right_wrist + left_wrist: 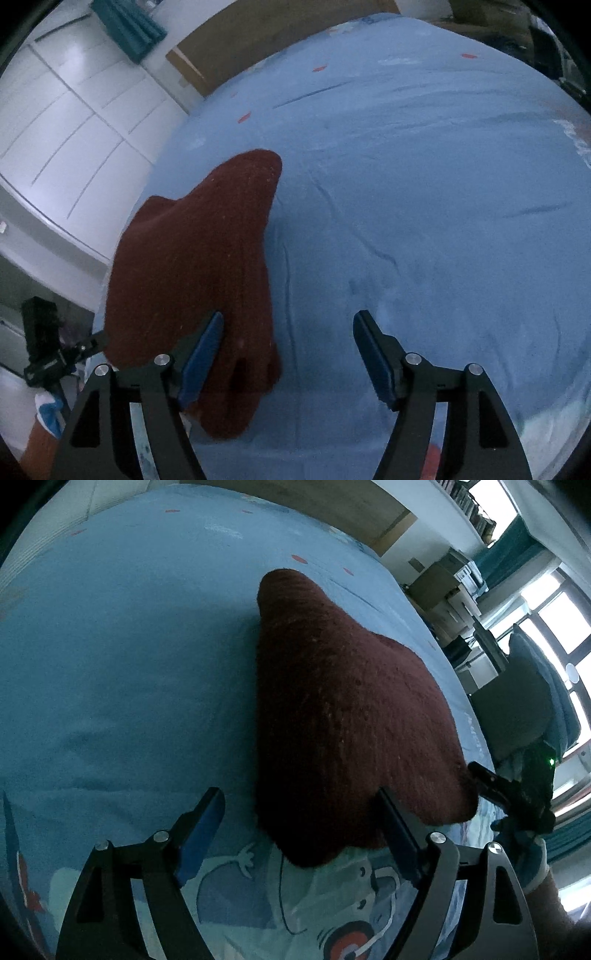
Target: Fold small clothes
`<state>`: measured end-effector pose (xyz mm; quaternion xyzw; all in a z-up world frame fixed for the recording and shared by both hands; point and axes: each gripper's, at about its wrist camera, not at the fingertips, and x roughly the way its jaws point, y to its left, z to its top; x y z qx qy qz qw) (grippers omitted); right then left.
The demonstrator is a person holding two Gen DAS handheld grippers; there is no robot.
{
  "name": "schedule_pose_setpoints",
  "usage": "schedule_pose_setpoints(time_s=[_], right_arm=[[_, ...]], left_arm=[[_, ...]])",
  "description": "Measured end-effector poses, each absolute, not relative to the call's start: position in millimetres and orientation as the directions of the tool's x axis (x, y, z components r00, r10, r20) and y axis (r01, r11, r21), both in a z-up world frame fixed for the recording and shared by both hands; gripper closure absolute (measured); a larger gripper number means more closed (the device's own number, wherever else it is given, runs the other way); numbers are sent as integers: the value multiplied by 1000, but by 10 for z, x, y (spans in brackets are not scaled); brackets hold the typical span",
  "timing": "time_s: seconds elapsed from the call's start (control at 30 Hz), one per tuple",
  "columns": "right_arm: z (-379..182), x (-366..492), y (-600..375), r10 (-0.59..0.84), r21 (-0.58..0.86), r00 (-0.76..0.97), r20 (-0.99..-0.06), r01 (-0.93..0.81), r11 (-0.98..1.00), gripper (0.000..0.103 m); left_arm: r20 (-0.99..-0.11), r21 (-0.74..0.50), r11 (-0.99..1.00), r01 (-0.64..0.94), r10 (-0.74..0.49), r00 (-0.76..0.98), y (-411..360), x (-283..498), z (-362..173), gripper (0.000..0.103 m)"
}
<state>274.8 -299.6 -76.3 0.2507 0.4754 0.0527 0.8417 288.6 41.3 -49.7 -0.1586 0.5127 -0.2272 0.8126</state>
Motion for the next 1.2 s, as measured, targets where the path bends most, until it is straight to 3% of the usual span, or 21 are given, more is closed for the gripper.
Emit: schedule_pose_setpoints(time_s=[0.27, 0.63, 1.2], right_arm=[[-498, 2699, -2821, 333, 497, 604, -724, 121, 859, 30], [-926, 2845, -2696, 246, 374, 478, -843, 192, 907, 28], [-397, 2353, -2732, 169, 355, 499, -850, 305, 883, 26]], left_arm=[[-767, -475, 858, 197, -513, 384, 437, 2853, -468, 24], [-789, -447, 873, 193, -487, 375, 413, 2861, -520, 24], [-713, -433, 878, 204, -472, 519, 475, 2118, 94, 24]])
